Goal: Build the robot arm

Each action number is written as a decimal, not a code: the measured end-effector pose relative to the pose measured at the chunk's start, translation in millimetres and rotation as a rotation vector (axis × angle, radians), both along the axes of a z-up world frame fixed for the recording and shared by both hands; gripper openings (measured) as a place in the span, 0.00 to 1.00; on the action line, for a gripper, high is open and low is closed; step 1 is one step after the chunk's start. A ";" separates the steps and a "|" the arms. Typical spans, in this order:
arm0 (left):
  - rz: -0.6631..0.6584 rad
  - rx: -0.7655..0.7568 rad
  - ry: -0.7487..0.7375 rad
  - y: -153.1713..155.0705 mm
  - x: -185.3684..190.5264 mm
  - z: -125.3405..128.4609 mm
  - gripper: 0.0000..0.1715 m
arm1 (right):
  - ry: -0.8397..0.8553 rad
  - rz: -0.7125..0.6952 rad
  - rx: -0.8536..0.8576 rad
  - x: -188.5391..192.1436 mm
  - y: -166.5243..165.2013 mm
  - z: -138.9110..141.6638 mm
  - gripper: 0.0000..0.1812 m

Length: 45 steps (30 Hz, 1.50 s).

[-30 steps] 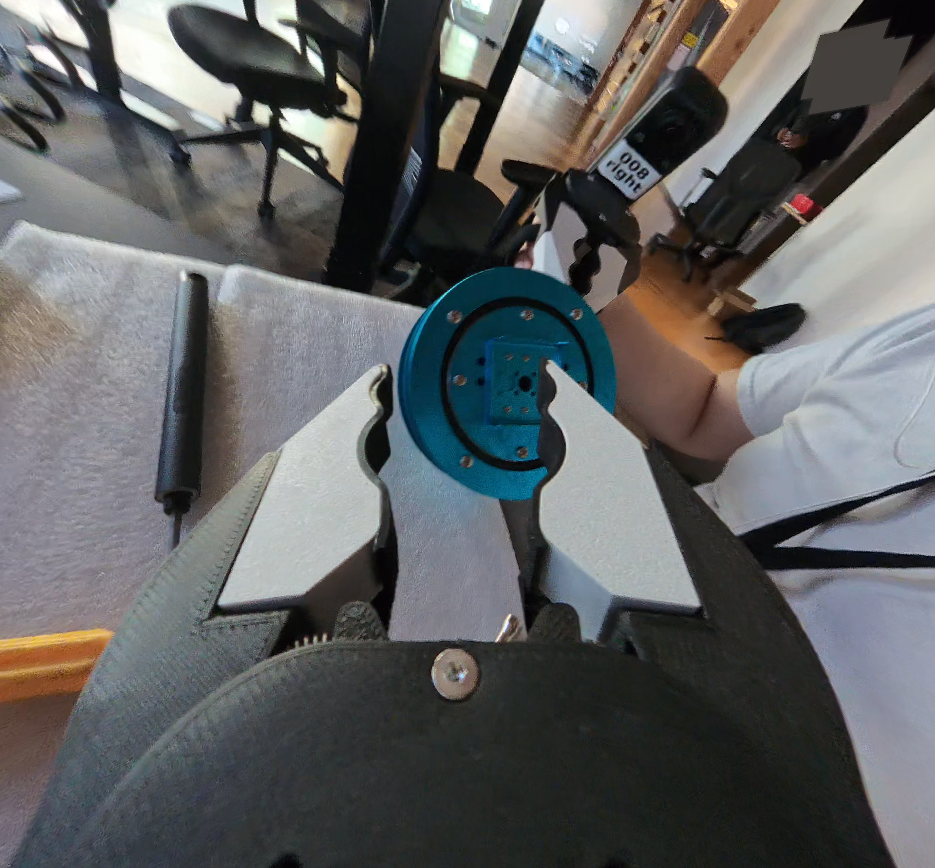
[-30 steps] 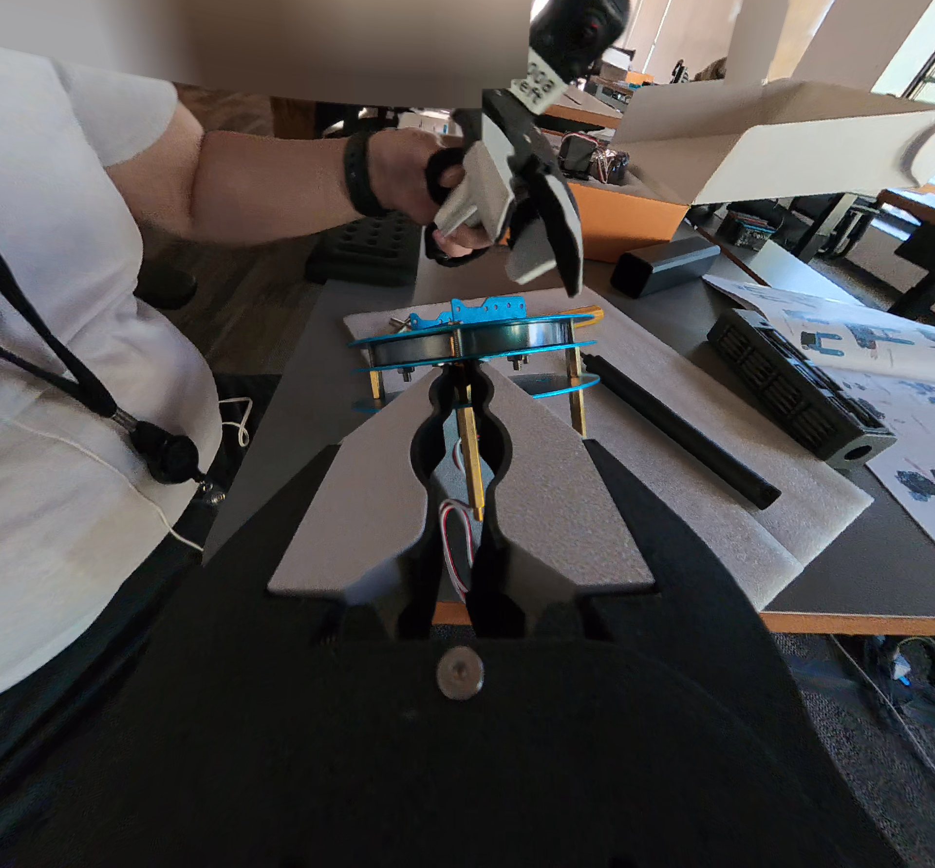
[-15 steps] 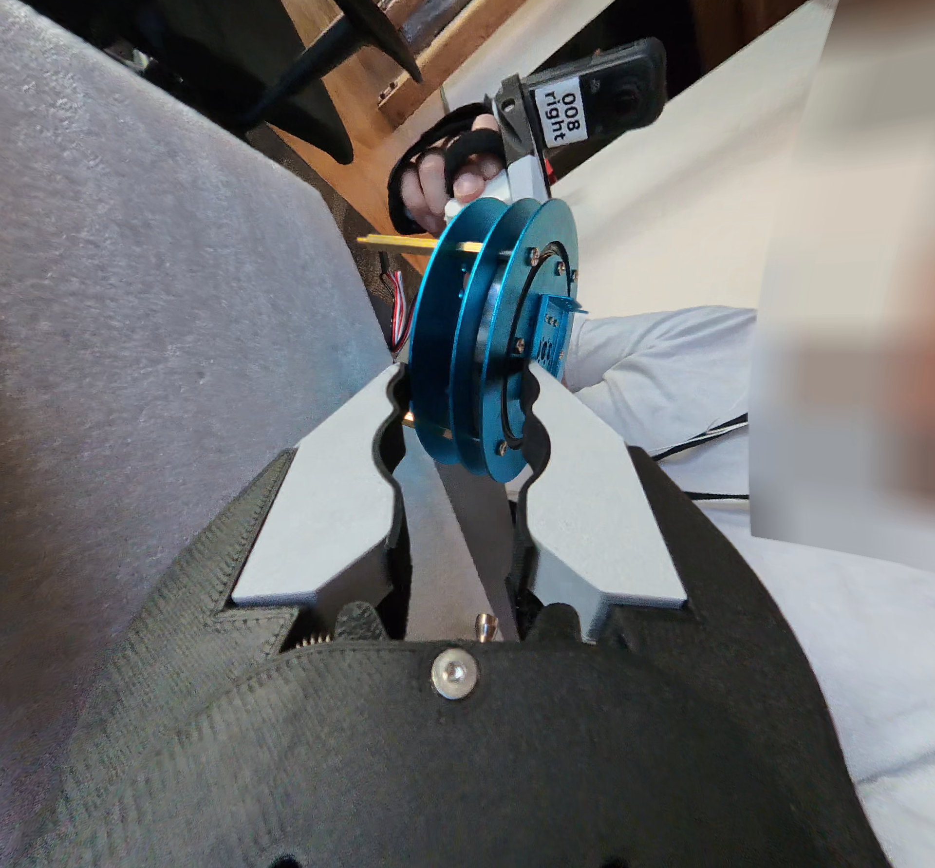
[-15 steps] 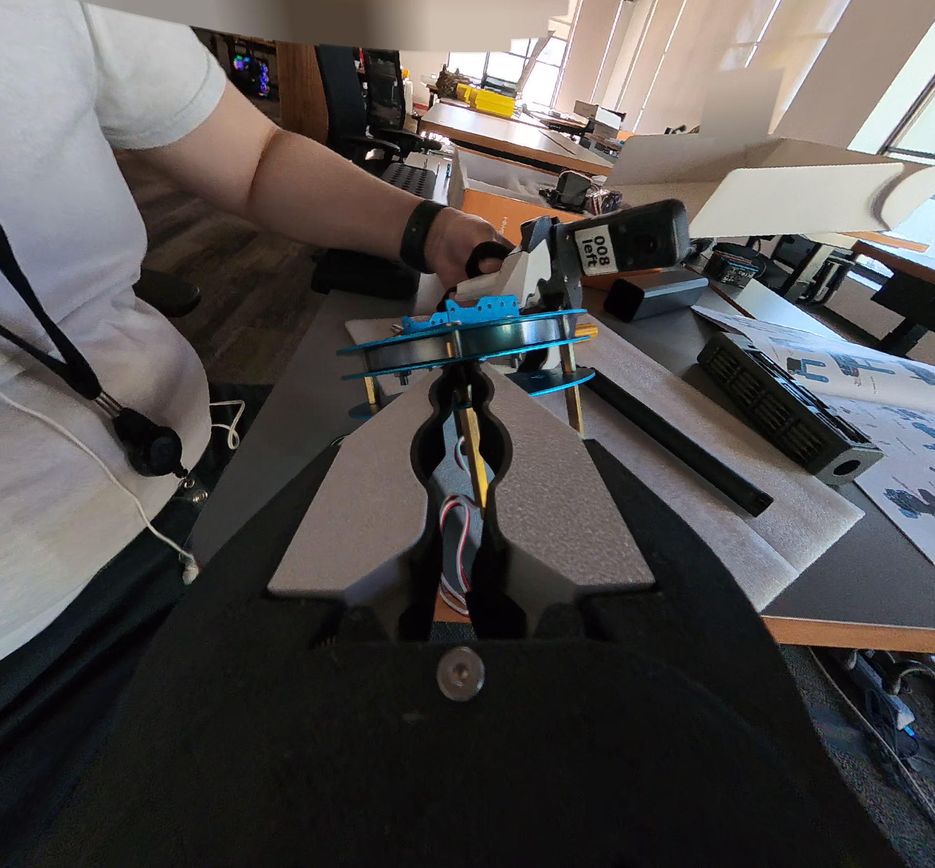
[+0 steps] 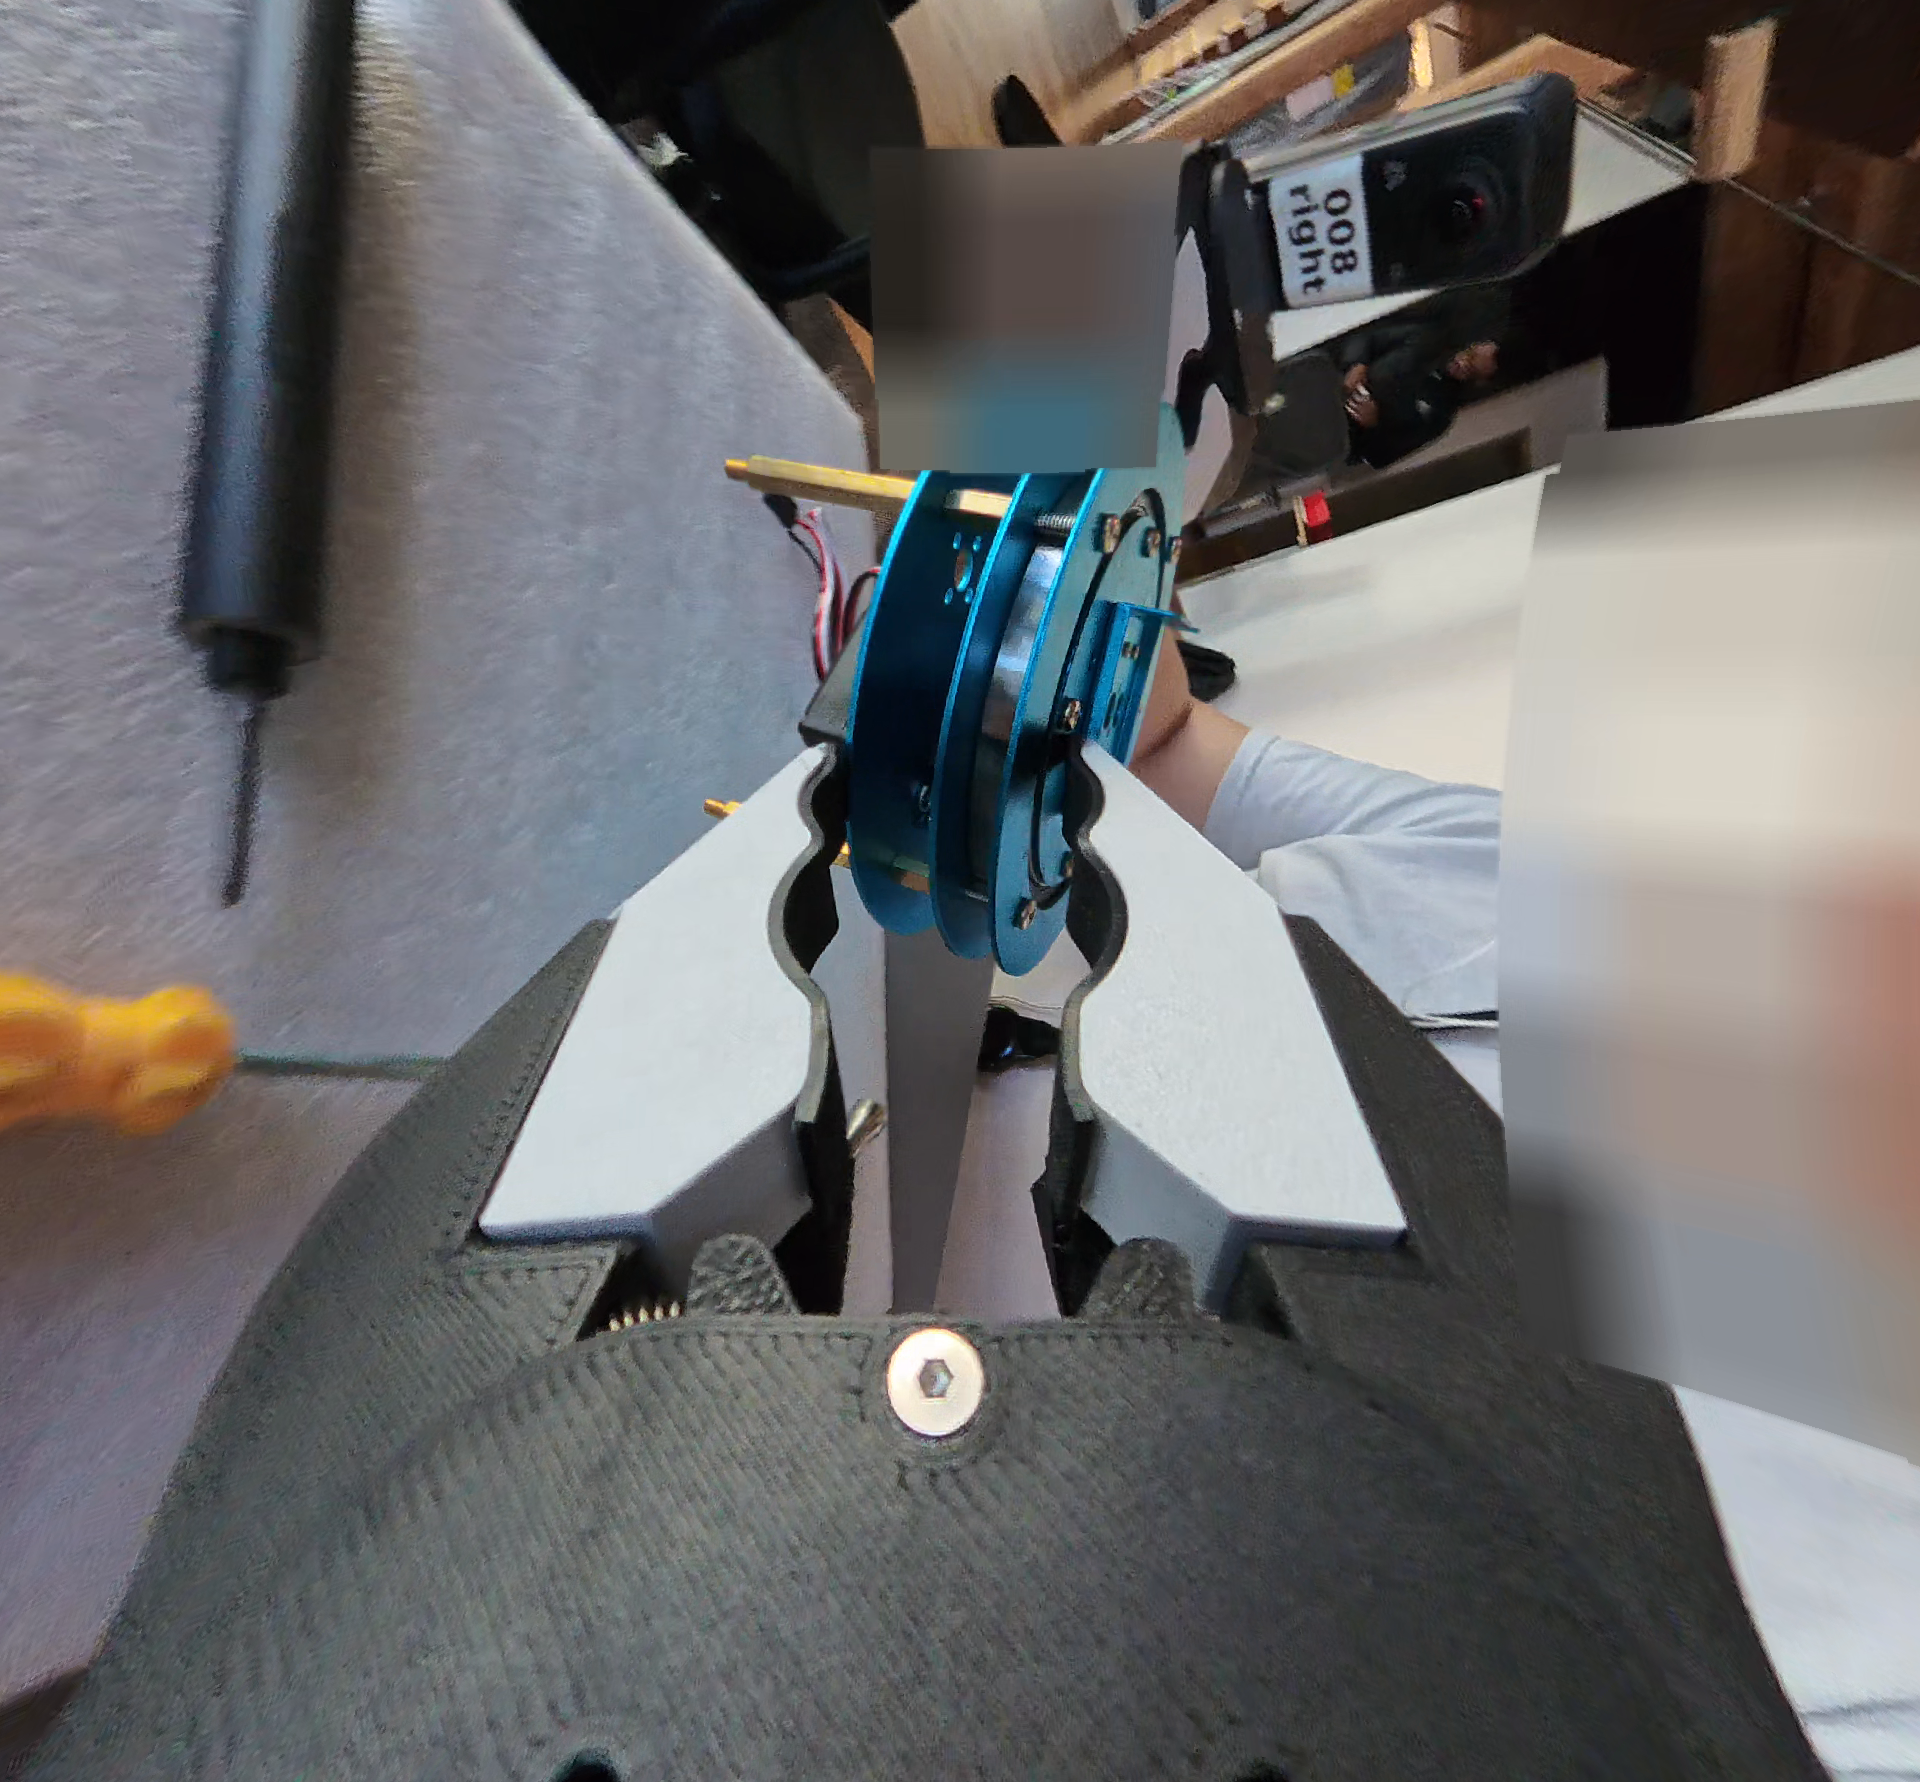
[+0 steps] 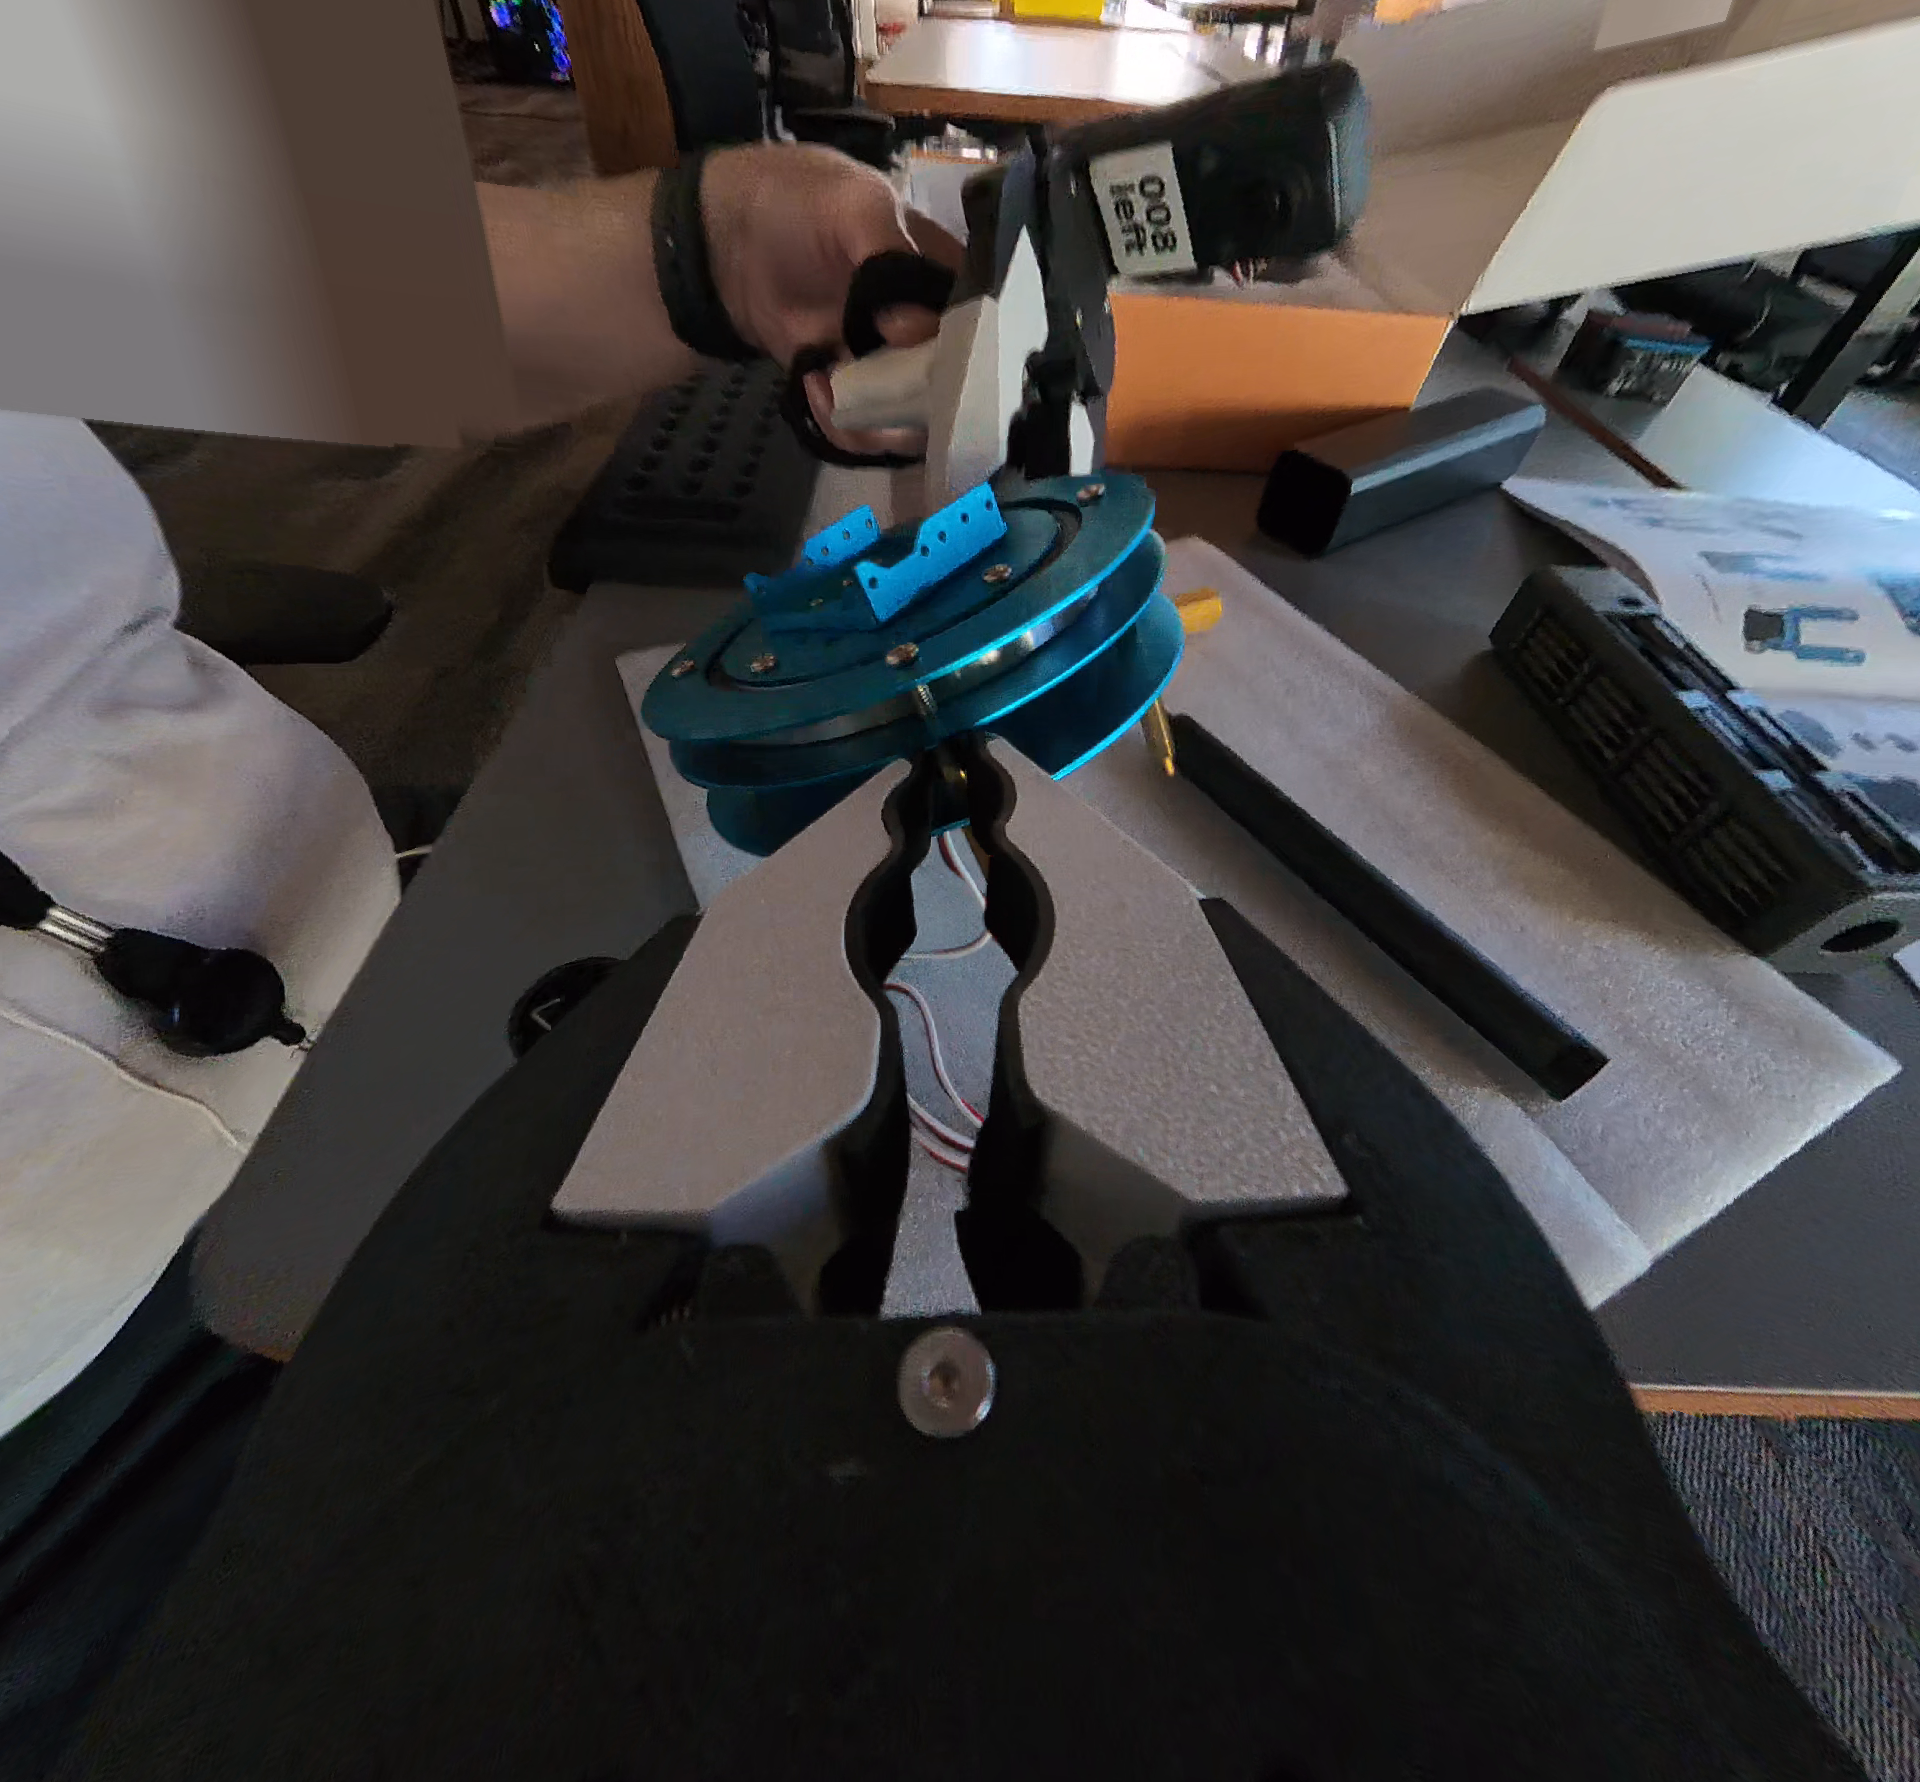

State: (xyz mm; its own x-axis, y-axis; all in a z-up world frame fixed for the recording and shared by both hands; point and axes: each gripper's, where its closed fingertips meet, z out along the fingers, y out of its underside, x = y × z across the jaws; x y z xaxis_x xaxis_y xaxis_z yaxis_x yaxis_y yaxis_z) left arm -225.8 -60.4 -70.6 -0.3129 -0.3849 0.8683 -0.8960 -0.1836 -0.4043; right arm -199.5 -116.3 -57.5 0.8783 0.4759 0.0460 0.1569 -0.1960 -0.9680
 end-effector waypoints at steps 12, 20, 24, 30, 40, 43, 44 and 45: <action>0.055 -0.094 0.072 15.9 14.1 -17.5 0.21 | 0.084 -0.086 -0.139 22.2 11.3 -28.1 0.03; 0.043 -0.093 0.015 19.5 16.4 -19.3 0.22 | 0.147 -0.127 -0.123 28.7 11.1 -34.6 0.03; 0.053 -0.101 -0.025 27.1 13.1 -17.2 0.23 | 0.163 -0.133 -0.118 31.2 10.2 -37.6 0.03; 0.056 -0.147 -0.058 30.8 8.7 -15.4 0.20 | 0.137 -0.141 -0.098 34.2 8.6 -39.3 0.06; 0.117 0.016 -0.308 44.0 16.1 4.9 0.18 | 0.025 -0.294 -0.020 49.9 -18.5 -21.6 0.16; 0.116 0.035 -0.384 41.6 16.3 13.6 0.20 | -0.034 -0.352 0.061 42.7 -21.6 -7.2 0.18; 0.117 0.051 -0.403 41.2 16.8 14.4 0.21 | -0.036 -0.378 0.086 40.6 -21.3 -1.6 0.19; 0.120 0.077 -0.419 41.3 17.6 13.6 0.21 | -0.021 -0.412 0.107 39.5 -20.2 4.5 0.20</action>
State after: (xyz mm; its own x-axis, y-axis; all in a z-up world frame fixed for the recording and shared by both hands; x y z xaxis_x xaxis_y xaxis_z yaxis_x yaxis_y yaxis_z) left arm -208.2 -19.0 -57.0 -0.5811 -0.4988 0.6431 -0.6260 -0.2310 -0.7448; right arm -160.1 -136.4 -53.0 0.9924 0.0769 0.0961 0.1064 -0.1448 -0.9837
